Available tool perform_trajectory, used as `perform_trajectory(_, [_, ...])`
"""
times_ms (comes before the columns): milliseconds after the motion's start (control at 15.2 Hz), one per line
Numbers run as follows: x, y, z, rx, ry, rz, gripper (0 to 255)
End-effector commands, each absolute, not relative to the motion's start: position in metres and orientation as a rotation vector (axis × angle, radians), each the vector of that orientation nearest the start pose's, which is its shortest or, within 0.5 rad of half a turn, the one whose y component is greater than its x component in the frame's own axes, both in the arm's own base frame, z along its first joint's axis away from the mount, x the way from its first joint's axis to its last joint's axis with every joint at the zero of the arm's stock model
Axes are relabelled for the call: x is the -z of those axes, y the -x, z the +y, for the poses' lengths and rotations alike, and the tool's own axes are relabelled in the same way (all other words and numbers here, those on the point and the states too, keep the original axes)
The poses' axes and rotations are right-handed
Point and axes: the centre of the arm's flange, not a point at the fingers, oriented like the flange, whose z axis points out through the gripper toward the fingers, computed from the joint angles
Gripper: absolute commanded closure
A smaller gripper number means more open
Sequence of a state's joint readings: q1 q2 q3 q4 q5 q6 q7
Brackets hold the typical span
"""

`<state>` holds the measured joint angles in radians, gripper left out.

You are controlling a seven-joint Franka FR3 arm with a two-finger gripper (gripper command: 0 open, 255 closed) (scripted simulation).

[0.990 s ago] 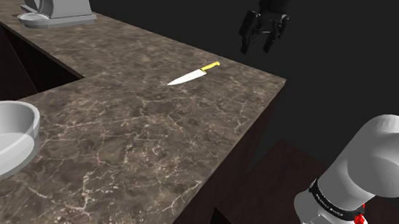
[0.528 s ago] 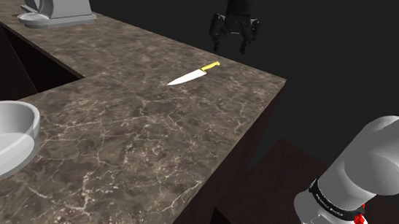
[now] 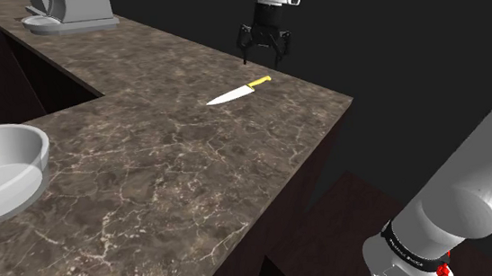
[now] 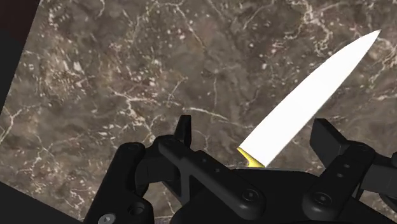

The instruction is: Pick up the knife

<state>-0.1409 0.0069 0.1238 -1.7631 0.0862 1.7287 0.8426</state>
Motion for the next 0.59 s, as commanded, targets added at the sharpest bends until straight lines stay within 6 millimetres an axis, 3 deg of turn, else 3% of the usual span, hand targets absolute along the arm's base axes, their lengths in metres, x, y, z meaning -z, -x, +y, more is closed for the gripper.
perform_trajectory(0, [-0.528, -0.585, -0.013, -0.145, 2.727, 1.43, 0])
perform_trajectory(528, [-0.475, -0.663, -0.076, -0.273, 2.448, 1.866, 0])
